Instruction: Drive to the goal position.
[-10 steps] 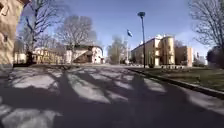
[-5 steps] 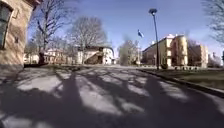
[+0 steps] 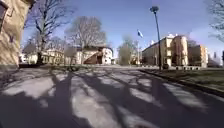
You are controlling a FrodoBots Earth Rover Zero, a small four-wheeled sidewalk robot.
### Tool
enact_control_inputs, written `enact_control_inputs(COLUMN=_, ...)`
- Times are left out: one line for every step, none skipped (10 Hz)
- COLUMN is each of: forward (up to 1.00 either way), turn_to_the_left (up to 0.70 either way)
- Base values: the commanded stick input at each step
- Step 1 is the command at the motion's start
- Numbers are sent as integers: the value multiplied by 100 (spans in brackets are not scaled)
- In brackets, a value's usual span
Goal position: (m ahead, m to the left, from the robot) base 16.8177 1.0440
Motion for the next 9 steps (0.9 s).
enact_control_inputs(forward=85, turn_to_the_left=0)
enact_control_inputs(forward=85, turn_to_the_left=0)
enact_control_inputs(forward=85, turn_to_the_left=0)
enact_control_inputs(forward=85, turn_to_the_left=0)
enact_control_inputs(forward=85, turn_to_the_left=0)
enact_control_inputs(forward=85, turn_to_the_left=0)
enact_control_inputs(forward=85, turn_to_the_left=0)
enact_control_inputs(forward=85, turn_to_the_left=0)
enact_control_inputs(forward=85, turn_to_the_left=0)
